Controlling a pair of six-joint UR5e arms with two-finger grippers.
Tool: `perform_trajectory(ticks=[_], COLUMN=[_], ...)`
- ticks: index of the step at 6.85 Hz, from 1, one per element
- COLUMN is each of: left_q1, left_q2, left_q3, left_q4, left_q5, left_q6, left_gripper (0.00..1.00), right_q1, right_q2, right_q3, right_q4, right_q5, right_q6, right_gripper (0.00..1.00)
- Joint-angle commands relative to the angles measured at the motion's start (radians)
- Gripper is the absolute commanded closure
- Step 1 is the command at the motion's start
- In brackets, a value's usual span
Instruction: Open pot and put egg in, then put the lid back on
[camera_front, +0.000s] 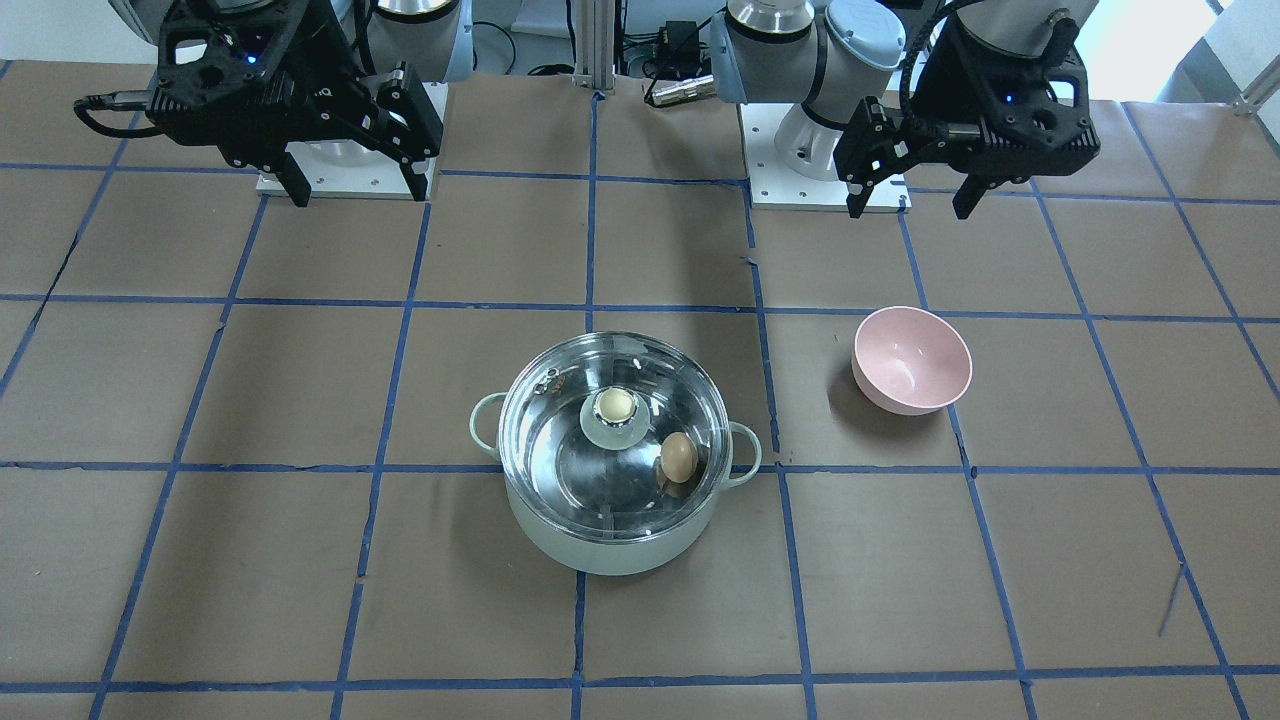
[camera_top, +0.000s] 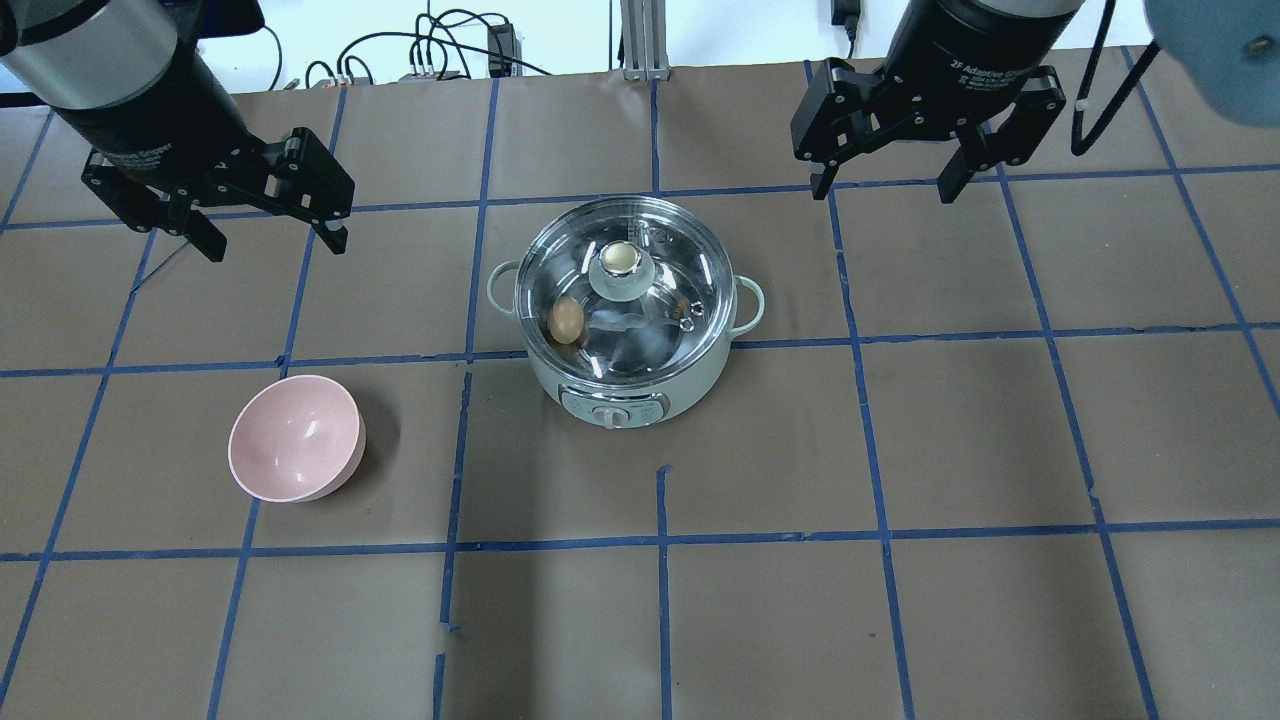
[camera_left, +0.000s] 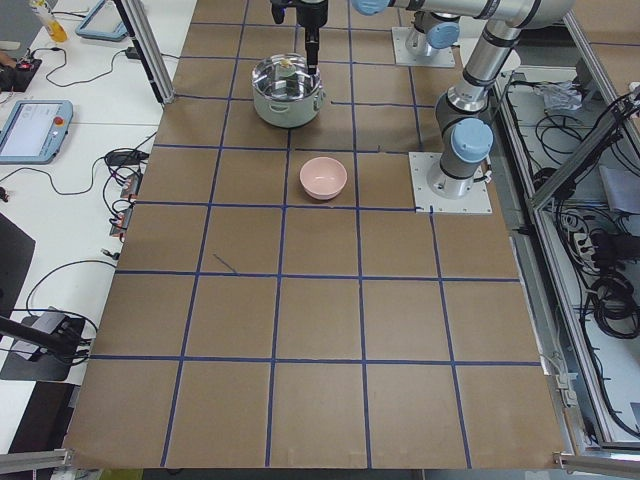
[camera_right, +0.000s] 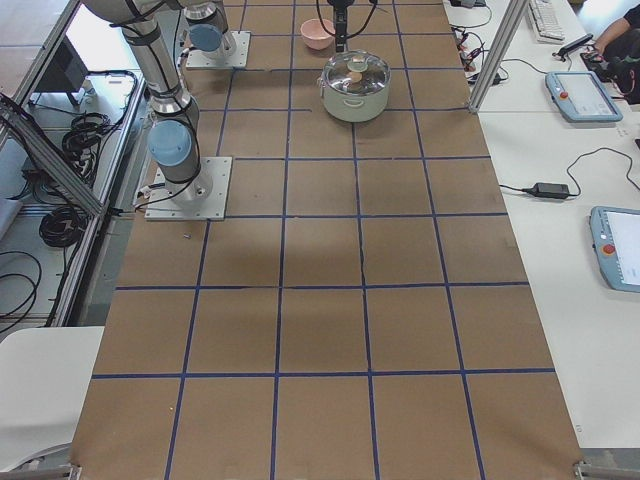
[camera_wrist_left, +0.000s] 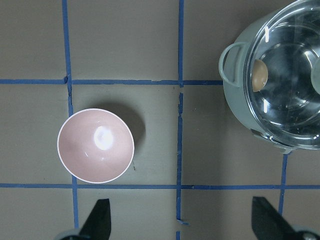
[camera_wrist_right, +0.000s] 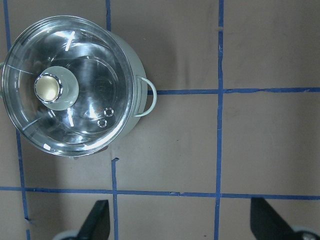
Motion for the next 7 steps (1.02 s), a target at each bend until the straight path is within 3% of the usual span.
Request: perform_trajectory(ticks=[1,7], left_q1=[0.0,0.0], left_q2=[0.001,0.001], left_q3=[0.0,-0.003], left_q4=[0.002,0.003], left_q5=[0.0,0.0], left_q6=[0.0,0.001], left_gripper=[0.0,0.0], right_q1=[-0.003,-0.003], right_q2=[0.0,0.0], right_q3=[0.003,0.002], right_q4=[0.002,0.002], right_q5=[0.0,-0.005], right_q6=[-0.043,-0.049], right_gripper=[0.0,0.0])
